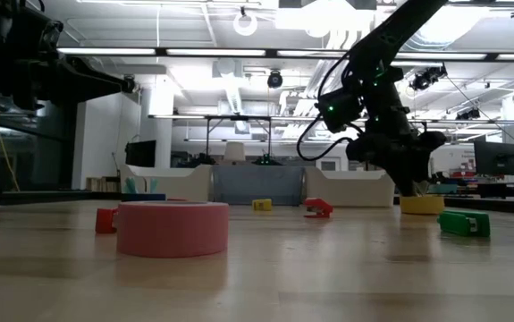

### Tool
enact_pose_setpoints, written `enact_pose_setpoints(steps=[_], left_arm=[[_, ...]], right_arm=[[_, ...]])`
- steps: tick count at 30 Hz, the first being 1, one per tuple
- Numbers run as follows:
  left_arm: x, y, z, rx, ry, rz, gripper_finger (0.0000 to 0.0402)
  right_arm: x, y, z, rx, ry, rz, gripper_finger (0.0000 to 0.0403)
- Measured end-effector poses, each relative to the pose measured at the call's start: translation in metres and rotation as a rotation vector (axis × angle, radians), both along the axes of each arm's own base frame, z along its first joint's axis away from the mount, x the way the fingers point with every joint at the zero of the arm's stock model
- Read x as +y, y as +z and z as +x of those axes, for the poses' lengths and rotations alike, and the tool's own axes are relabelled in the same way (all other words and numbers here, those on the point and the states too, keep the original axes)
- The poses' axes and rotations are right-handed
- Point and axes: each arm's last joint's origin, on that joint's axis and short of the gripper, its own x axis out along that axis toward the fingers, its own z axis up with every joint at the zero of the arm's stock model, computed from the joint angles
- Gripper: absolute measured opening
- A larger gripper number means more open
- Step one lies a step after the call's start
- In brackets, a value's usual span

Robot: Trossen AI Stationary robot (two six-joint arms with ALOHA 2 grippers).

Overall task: Pick and place Stapler, Stapler remover, tape
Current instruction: Put the gray staple remover into the right white bin

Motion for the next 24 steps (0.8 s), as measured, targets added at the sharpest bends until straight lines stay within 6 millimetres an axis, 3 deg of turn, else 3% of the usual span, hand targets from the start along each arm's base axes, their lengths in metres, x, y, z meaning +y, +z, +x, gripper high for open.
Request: enact_pose_setpoints(steps=[6, 14, 24], left_arm=[[0.0, 0.0, 0.0, 0.0, 0.0, 0.0, 0.0186], [0.0, 0.0, 0.0, 0.0, 0.0, 0.0, 0.0186], [0.0, 0.0, 0.0, 0.0, 0.0, 0.0, 0.0186]], right_arm=[[0.002, 0.007, -0.003, -0.007, 0.001, 0.0, 0.0097], [0.007, 0.04, -0.012, -0.118, -0.007, -0.059, 0.0098], [0.009, 0.087, -0.026, -0.281, -0.018, -0.347, 0.0098]])
